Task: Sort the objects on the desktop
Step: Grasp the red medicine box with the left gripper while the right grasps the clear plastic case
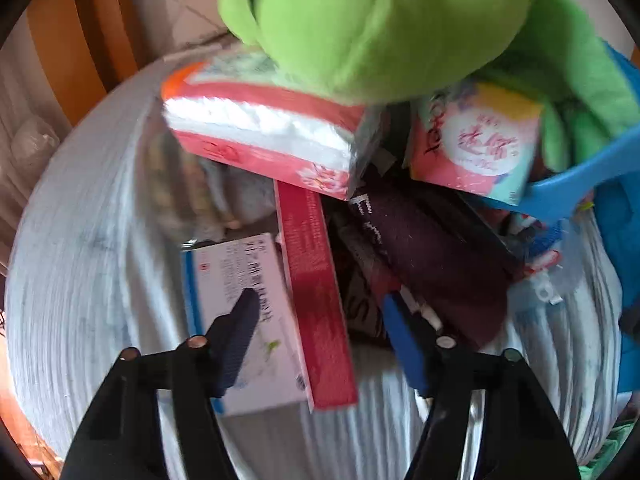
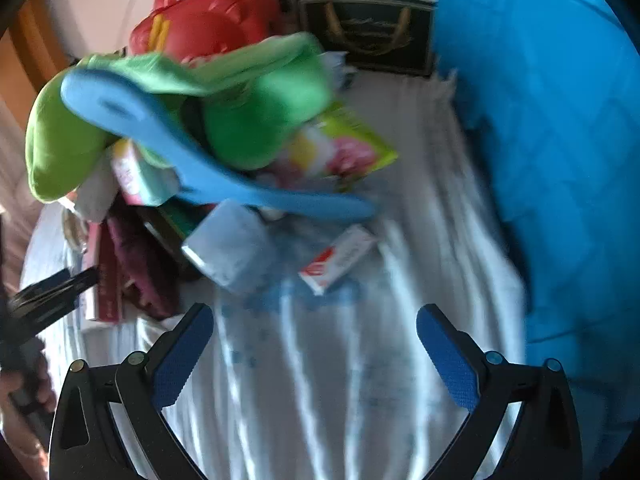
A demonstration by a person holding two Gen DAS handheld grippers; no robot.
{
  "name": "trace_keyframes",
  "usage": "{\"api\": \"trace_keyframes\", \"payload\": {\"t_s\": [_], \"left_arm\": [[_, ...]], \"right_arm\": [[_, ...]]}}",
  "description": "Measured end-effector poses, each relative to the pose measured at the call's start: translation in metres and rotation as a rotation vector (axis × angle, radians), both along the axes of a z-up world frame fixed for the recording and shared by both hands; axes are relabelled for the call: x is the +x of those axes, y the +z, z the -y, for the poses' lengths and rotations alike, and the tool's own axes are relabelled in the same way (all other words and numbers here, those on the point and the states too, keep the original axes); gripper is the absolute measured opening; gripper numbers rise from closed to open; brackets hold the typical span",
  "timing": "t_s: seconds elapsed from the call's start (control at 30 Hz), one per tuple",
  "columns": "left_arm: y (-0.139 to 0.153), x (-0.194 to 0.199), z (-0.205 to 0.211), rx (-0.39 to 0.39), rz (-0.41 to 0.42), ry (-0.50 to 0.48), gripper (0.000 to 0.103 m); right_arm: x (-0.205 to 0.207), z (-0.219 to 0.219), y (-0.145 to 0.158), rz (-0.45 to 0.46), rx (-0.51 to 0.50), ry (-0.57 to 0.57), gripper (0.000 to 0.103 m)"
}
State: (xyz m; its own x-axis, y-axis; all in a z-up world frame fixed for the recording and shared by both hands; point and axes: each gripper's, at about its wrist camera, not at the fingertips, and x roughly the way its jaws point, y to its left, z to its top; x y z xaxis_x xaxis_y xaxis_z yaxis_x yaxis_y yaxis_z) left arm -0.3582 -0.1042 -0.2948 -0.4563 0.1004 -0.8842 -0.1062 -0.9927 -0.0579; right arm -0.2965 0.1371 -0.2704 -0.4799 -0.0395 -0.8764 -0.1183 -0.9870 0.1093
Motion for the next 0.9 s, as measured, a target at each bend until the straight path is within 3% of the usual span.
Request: {"api": "trace_keyframes", "payload": {"t_s": [0.03,0.1,0.17,0.33,0.4,0.47,0.57,0.7,0.9], "left_arm": [[-0.008,-0.007,-0.002,-0.002,0.012,0.008,0.056],[-0.017,-0.014,-0.004,-0.001,0.034,0.011,0.032],[-0.025,-0.017,-0.005,-0.020,0.055,0.024,0.026],[-0.022,0.002,-0.002,0.015,0.047,0.030,0.024],[-0.020,0.014,-0.002,0.016,0.053,0.020,0.024],[-0.015,0.031,-0.002,0.019,0.051,0.004,0.024],[-0.006,0.054,-0.005,0.008,0.041,-0.025,0.024],[0.010,0.075,-0.012,-0.003,0.024,-0.049,0.024],[0.053,0.087,-0.023,0.038,-0.066,-0.076,0.024]], "right_arm": [[-0.005,0.007,-0.003,0.004,-0.013,0.014,0.103],[-0.013,0.018,-0.009,0.003,-0.033,0.029,0.103],[-0.025,0.028,-0.016,0.002,-0.061,0.038,0.103],[-0.054,0.048,-0.029,-0.024,-0.075,0.037,0.101],[-0.063,0.053,-0.037,-0.021,-0.057,0.030,0.083],[-0.068,0.054,-0.044,-0.009,-0.040,0.024,0.049],[-0.061,0.049,-0.043,-0.022,-0.021,0.014,0.035],[-0.035,0.039,-0.029,-0.054,-0.029,0.042,0.034],[0.003,0.021,0.011,-0.135,-0.039,0.069,0.034]]}}
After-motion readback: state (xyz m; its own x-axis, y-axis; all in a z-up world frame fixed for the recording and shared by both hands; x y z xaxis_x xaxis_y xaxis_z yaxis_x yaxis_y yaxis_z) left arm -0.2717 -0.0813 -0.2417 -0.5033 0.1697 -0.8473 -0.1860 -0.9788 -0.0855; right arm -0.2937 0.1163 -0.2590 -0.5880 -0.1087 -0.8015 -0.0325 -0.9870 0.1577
